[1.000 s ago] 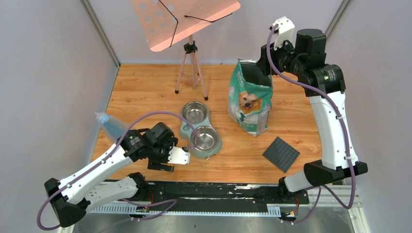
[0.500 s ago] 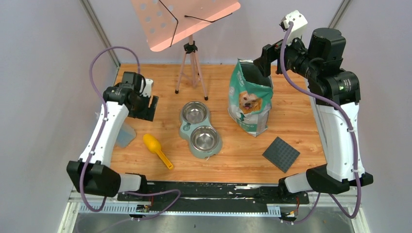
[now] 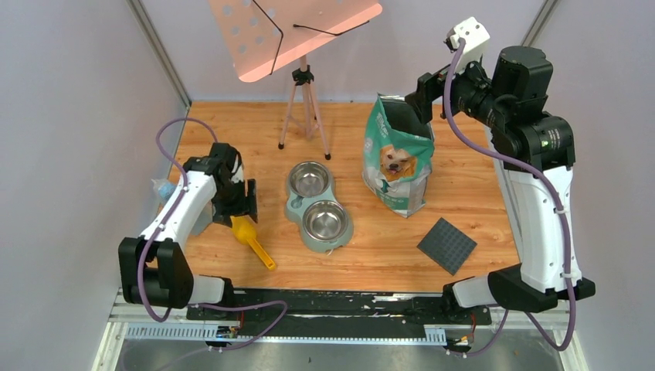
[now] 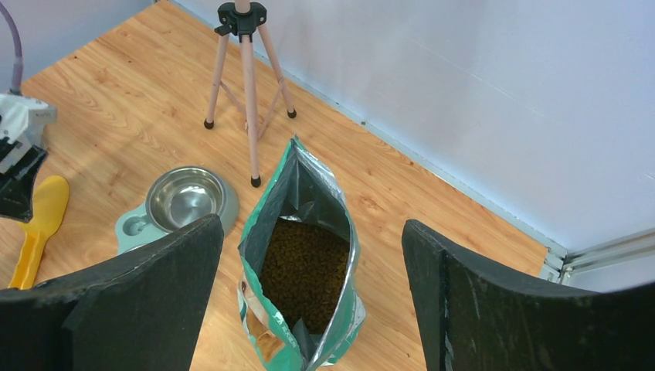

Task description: Serve the pet food

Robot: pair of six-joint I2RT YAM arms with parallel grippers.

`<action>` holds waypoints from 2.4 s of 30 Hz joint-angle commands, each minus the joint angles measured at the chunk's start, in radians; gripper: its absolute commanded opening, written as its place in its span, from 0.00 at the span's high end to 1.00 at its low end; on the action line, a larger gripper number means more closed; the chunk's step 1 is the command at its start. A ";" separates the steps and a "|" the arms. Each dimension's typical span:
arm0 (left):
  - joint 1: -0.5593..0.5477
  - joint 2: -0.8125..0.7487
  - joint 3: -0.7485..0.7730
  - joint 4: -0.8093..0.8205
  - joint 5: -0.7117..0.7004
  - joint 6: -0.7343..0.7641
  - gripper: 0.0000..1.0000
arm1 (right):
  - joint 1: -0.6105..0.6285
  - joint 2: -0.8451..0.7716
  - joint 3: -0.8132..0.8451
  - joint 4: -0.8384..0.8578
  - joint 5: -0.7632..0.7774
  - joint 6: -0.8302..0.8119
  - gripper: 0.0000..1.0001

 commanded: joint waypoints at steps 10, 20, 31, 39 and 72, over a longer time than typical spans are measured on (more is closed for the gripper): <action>0.007 0.080 -0.188 0.190 0.026 -0.221 0.25 | 0.019 0.031 0.006 0.013 0.026 -0.018 0.13; -0.044 0.149 -0.278 0.295 -0.072 -0.323 0.27 | 0.022 0.050 0.003 0.028 0.012 -0.040 0.13; -0.135 0.094 -0.353 0.495 -0.162 -0.231 0.30 | 0.023 0.082 -0.009 0.109 -0.041 -0.031 0.13; -0.135 -0.023 -0.352 0.499 -0.189 -0.185 0.85 | 0.036 0.087 -0.008 0.142 -0.052 0.002 0.14; -0.168 -0.313 -0.102 0.375 0.685 0.415 1.00 | 0.041 -0.111 -0.240 0.160 -0.276 -0.146 0.17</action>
